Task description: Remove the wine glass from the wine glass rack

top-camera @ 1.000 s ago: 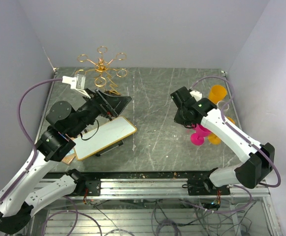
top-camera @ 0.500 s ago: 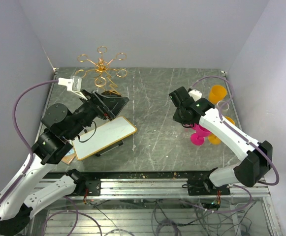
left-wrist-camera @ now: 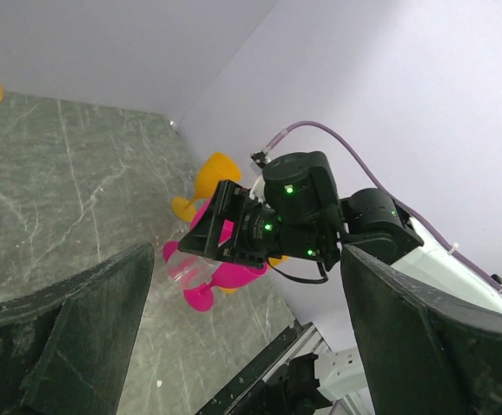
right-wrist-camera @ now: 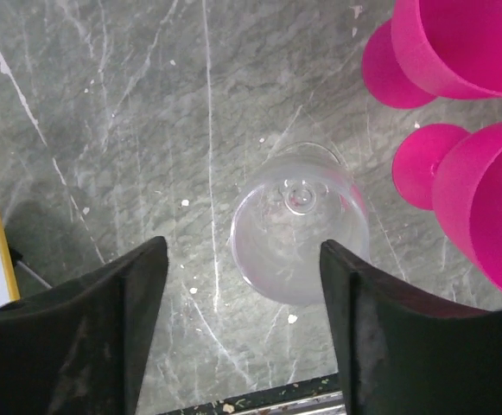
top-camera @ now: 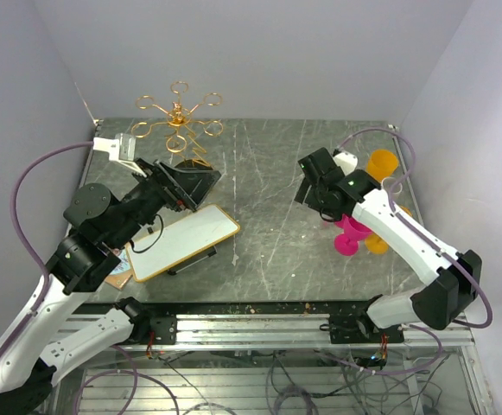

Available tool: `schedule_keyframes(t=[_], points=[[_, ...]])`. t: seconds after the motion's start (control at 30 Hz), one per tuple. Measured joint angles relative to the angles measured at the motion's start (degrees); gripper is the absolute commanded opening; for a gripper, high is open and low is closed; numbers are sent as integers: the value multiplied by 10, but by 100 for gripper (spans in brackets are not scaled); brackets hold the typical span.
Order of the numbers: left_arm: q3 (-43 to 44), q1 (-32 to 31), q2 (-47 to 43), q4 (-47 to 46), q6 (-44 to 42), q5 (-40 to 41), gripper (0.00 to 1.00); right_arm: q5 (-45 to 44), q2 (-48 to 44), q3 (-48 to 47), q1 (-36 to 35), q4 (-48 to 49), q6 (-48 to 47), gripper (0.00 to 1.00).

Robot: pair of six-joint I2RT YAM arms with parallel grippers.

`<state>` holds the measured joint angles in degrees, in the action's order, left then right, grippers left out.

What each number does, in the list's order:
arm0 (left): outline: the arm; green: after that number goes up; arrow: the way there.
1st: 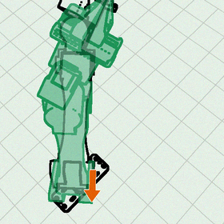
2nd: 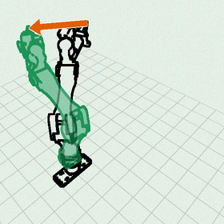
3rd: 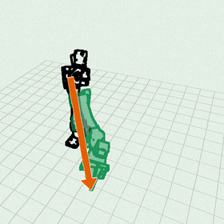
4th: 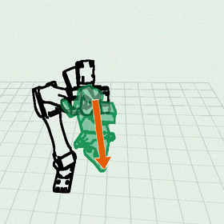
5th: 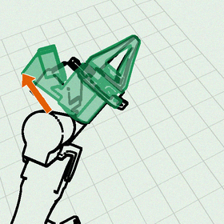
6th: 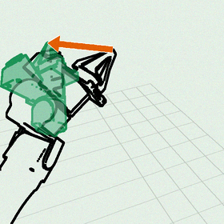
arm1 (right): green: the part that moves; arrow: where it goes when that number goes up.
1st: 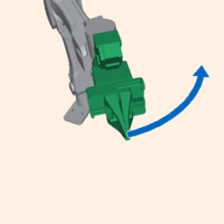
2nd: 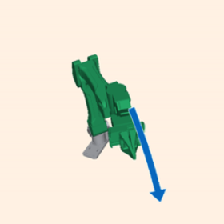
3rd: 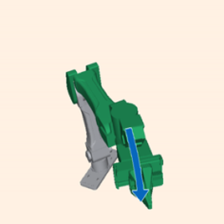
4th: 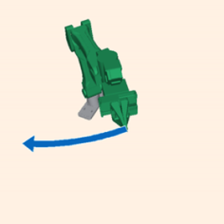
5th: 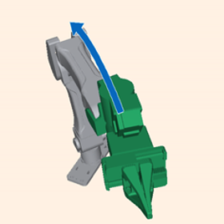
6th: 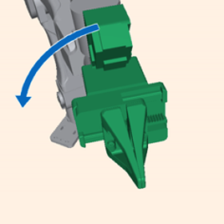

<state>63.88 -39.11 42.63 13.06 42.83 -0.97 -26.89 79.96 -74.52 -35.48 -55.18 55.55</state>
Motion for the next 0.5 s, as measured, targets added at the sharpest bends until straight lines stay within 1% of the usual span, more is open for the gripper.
schedule_keyframes(t=[0.1,0.17,0.2,0.43,0.5], points=[[0,0,-2,5,1,7,99,0,-11,-10,0,-5,-4,90],[-1,0,-3,5,3,9,99,0,-25,-16,0,-5,-8,98],[-1,0,-3,5,3,9,99,0,-35,-18,0,-4,-12,99],[-2,0,15,6,9,17,99,1,-118,-20,0,24,-60,100],[-3,0,23,7,9,25,99,14,-146,-18,0,57,-107,100]])
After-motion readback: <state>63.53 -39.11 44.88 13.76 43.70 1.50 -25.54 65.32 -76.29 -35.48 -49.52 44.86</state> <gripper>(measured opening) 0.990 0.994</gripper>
